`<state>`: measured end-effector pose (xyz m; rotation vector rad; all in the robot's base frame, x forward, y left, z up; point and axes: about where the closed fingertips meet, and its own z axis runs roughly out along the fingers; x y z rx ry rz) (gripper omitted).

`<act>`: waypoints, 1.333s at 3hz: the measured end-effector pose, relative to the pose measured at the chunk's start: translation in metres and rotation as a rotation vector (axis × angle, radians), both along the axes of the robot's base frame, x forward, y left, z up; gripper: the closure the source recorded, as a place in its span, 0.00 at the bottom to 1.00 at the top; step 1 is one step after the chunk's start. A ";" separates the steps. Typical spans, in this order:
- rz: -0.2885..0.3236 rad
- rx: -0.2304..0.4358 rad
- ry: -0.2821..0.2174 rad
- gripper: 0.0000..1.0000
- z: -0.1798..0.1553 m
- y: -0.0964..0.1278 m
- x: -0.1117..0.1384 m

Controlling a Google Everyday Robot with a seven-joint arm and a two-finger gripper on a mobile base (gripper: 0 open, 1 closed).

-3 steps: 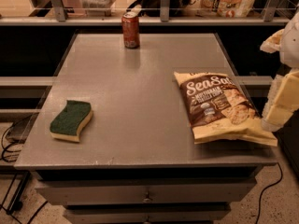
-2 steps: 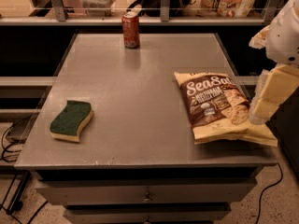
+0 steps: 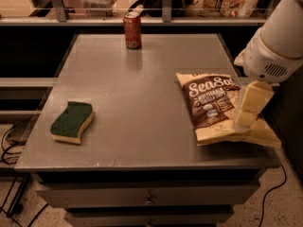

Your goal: Move brown chip bag near coke can

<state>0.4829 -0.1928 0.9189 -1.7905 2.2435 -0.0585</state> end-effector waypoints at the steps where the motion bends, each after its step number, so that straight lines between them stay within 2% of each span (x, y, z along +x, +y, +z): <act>1: -0.017 -0.021 0.033 0.00 -0.022 -0.005 0.005; 2: -0.040 -0.020 0.078 0.03 -0.041 -0.011 0.005; 3: -0.079 -0.011 0.101 0.22 -0.046 -0.014 0.005; 4: -0.093 -0.024 0.078 0.44 -0.032 -0.013 0.010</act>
Offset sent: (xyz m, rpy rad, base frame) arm 0.0029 -0.0187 -0.0638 -0.0191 0.1378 -0.0693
